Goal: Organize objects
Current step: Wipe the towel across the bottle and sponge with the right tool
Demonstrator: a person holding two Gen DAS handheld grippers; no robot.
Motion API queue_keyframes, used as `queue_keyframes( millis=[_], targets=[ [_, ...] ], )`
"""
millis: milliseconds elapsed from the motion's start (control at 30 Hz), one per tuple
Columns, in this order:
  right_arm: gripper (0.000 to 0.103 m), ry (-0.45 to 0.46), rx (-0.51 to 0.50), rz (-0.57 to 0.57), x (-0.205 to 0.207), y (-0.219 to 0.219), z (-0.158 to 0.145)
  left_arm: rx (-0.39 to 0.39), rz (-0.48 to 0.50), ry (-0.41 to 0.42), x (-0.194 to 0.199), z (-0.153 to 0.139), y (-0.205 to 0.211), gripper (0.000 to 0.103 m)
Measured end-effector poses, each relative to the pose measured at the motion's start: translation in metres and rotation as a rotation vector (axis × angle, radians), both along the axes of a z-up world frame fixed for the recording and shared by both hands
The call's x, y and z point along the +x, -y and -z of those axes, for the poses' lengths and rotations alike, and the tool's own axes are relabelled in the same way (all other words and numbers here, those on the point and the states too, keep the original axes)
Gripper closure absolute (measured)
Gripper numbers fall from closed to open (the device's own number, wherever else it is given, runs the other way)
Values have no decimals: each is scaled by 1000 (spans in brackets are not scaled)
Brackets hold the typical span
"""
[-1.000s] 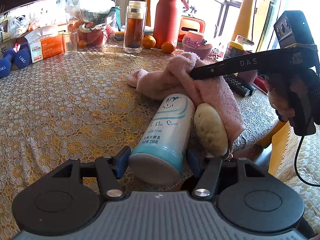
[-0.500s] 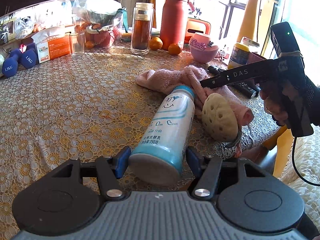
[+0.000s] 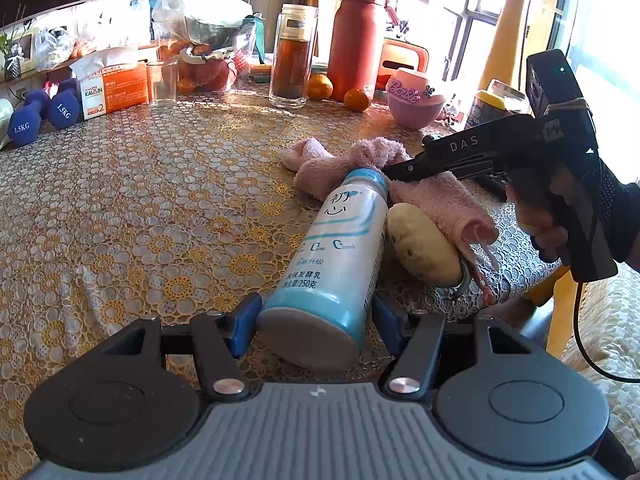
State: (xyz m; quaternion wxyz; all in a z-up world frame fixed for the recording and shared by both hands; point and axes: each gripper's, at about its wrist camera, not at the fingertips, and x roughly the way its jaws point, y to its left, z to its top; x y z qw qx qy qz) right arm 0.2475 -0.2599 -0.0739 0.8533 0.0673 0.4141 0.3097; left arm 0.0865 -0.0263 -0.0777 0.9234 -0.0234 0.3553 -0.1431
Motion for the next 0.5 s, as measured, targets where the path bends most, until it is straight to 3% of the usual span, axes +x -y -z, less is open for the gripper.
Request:
queue_keyframes(
  millis=[133,233,367,500],
  targets=[
    [86,34,-9,3,-10,-8,-14,6,-10,3,-1,-1,0,43],
    [88,162,-55,-43,-27,-20,-36,44,-6,38,-2,-5,3,43],
    [88,351,-123,-187,-59,-43,-72,82,4,62,-1,-7,7,43],
    [88,442,-128,-383,-94,-67,-90,77,4,55,0,-6,6,43]
  ],
)
